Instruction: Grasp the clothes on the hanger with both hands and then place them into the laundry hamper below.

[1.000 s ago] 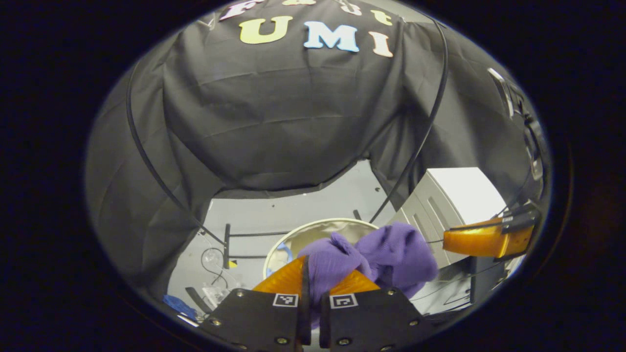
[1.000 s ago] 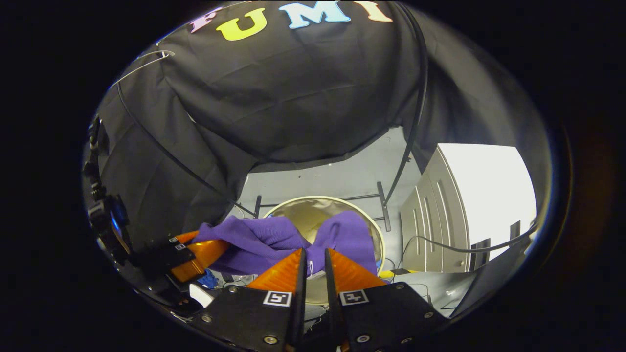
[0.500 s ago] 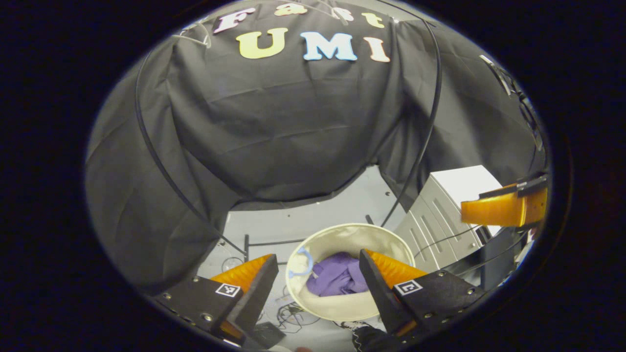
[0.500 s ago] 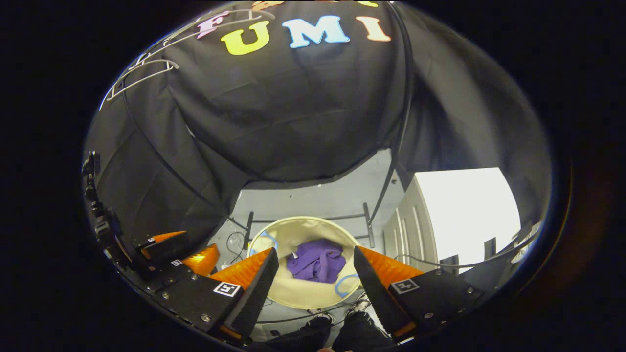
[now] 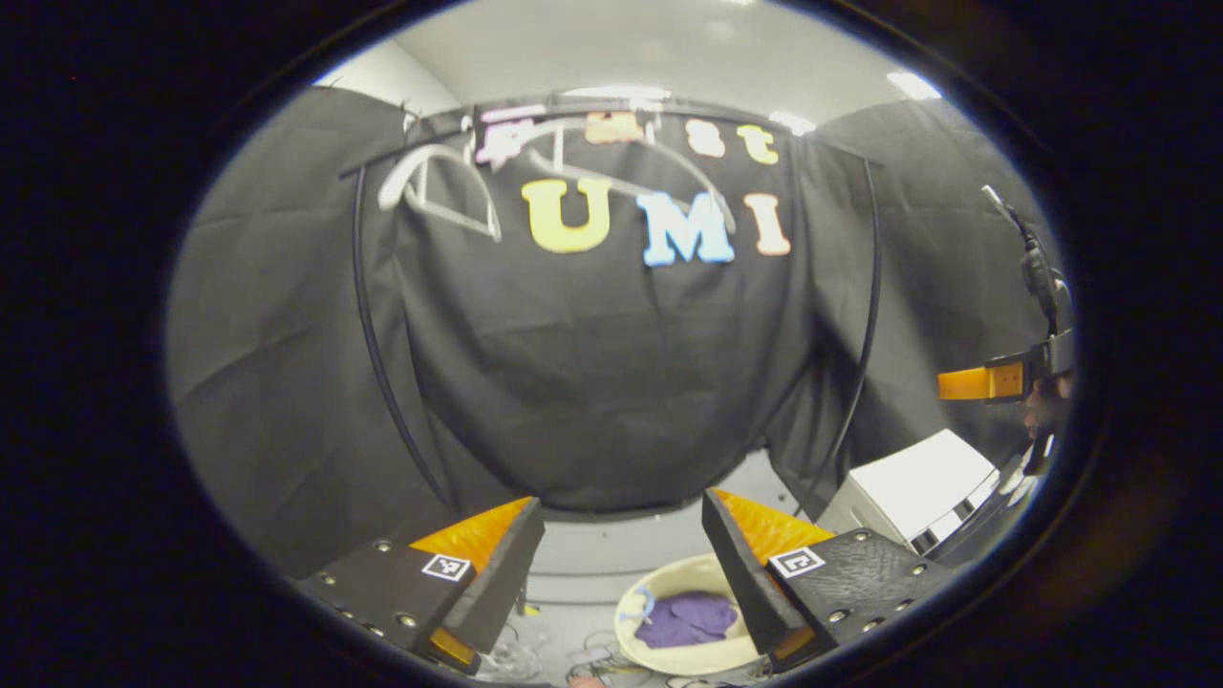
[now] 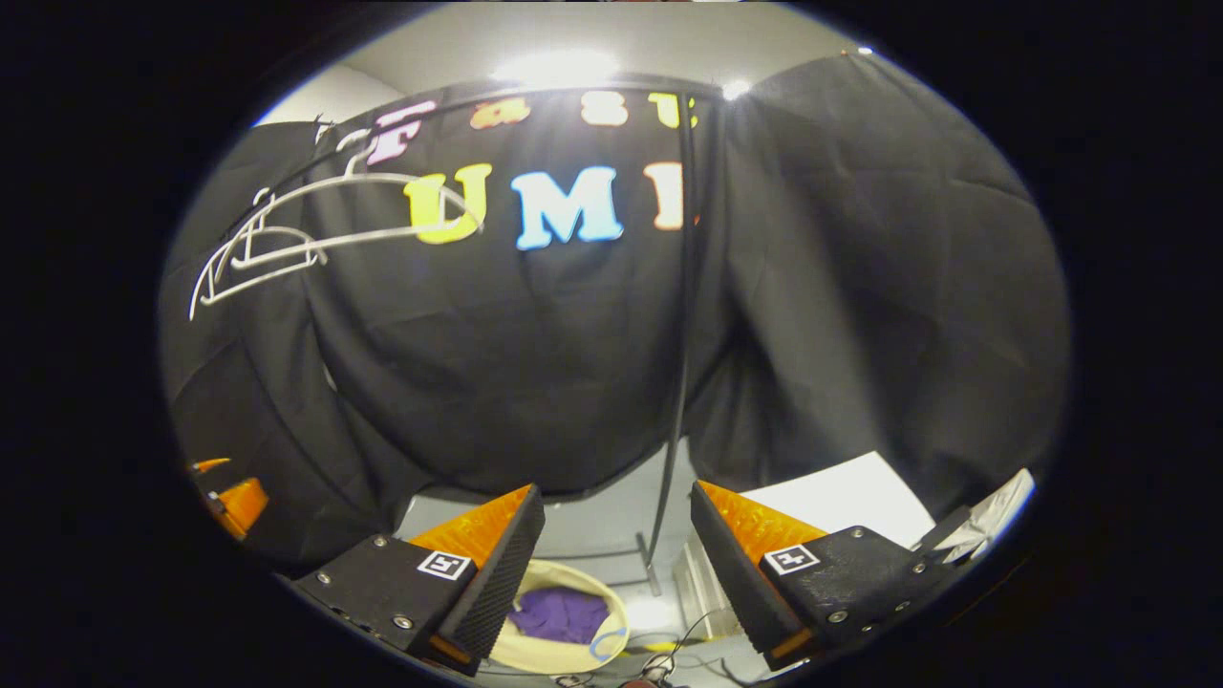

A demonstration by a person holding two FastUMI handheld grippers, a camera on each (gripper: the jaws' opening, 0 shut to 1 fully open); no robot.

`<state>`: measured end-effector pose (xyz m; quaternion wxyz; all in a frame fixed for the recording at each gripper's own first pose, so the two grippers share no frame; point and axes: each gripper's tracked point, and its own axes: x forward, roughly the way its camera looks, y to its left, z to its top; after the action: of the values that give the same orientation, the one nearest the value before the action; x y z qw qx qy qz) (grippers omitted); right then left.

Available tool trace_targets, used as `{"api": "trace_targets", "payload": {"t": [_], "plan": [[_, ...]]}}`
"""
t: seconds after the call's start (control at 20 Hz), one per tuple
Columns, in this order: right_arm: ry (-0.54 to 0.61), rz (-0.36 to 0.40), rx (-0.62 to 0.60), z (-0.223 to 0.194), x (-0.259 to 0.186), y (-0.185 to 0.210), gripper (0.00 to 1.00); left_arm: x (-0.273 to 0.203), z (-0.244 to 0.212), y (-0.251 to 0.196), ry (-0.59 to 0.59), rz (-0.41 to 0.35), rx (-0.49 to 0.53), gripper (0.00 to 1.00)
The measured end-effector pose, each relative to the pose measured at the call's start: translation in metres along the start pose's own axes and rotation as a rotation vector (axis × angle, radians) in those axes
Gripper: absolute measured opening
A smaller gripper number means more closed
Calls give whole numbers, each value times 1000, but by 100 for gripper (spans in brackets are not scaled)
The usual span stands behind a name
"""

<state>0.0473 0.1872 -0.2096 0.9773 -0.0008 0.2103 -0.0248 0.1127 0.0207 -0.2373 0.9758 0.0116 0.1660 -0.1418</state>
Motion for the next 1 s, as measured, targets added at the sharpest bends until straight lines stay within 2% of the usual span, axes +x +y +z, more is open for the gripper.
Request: {"api": "trace_targets", "payload": {"t": [0.1, 0.2, 0.3, 0.35, 0.4, 0.5, 0.65, 0.75, 0.8, 0.85, 0.95, 1.0], "plan": [[-124, -20, -13, 47, -18, -11, 92, -13, 52, 5, -117, 9, 3, 100], [-242, -33, -29, 92, -32, -20, 92, -30, 97, 1, -206, 11, -38, 100], [-339, -20, -27, 130, -38, -25, 92, -57, 130, -6, -274, 12, -78, 100], [-375, -3, -23, 142, -45, -29, 95, -68, 148, -9, -307, 16, -86, 100], [-403, 18, -21, 153, -51, -33, 92, -77, 162, -14, -328, 23, -83, 95], [-439, 53, 5, 166, -60, -54, 95, -96, 187, -23, -368, 53, -74, 92], [-469, 33, 27, 186, -52, -114, 95, -113, 203, -57, -396, 84, -158, 100], [-468, 30, 32, 177, -44, -146, 92, -126, 209, -79, -420, 112, -227, 100], [-462, 21, 36, 176, -40, -163, 95, -132, 207, -87, -428, 138, -248, 95], [-462, 18, 38, 174, -38, -177, 95, -139, 205, -97, -430, 155, -259, 100], [-498, 45, 27, 175, -36, -191, 95, -152, 202, -124, -440, 159, -271, 100], [-513, 81, -4, 174, -36, -191, 95, -159, 197, -134, -446, 163, -276, 89]]}}
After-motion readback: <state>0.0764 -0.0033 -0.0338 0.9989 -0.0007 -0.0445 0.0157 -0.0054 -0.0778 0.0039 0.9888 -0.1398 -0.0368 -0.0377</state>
